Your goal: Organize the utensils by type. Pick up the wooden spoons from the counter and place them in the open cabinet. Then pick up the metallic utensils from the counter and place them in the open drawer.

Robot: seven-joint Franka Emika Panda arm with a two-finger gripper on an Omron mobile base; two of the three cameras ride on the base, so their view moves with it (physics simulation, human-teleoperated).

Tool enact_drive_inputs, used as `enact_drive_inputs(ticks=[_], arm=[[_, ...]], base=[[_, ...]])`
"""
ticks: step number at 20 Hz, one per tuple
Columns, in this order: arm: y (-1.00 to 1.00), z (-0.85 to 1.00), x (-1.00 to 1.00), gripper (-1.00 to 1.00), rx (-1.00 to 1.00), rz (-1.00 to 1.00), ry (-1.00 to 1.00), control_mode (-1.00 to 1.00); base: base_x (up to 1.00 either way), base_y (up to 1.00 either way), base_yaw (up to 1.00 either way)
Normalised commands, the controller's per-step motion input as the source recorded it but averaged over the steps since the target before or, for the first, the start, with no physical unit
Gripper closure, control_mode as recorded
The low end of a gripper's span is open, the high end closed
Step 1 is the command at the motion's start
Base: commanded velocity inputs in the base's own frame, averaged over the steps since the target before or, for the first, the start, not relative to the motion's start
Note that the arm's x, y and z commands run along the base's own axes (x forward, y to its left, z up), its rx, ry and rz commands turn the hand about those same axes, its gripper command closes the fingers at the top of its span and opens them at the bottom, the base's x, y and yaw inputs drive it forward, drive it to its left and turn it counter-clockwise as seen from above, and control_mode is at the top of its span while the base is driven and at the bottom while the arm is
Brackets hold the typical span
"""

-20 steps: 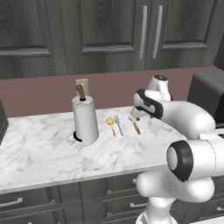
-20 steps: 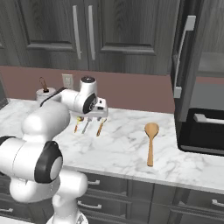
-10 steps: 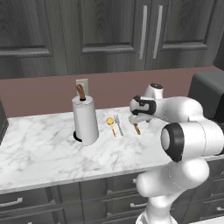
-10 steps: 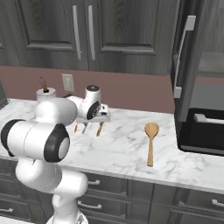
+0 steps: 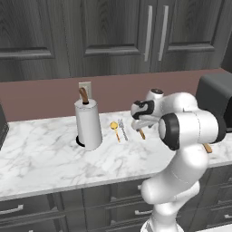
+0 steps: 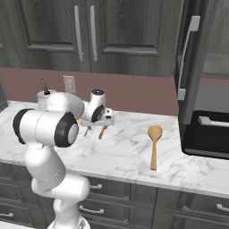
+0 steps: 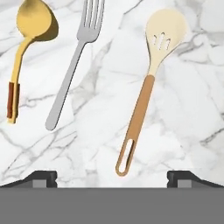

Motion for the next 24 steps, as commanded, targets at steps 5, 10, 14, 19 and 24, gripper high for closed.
enact_drive_inputs(ticks=[5,10,14,19,24], arm=[[-0.05,-0.21,0.43,-1.0,0.0,0.0,0.02,-1.0],[-0.08,-0.32,0.38,-1.0,0.0,0.0,0.02,-1.0],[-0.07,-0.3,0.35,-1.0,0.0,0.0,0.0,-1.0],[-0.03,-0.42,0.07,-1.0,0.0,0.0,0.0,-1.0],[0.0,-0.47,0.0,1.0,0.0,0.0,0.0,-1.0]], base=[[0.0,0.0,0.0],[0.0,0.0,0.0],[0.0,0.0,0.0],[0.0,0.0,0.0],[0.0,0.0,0.0]])
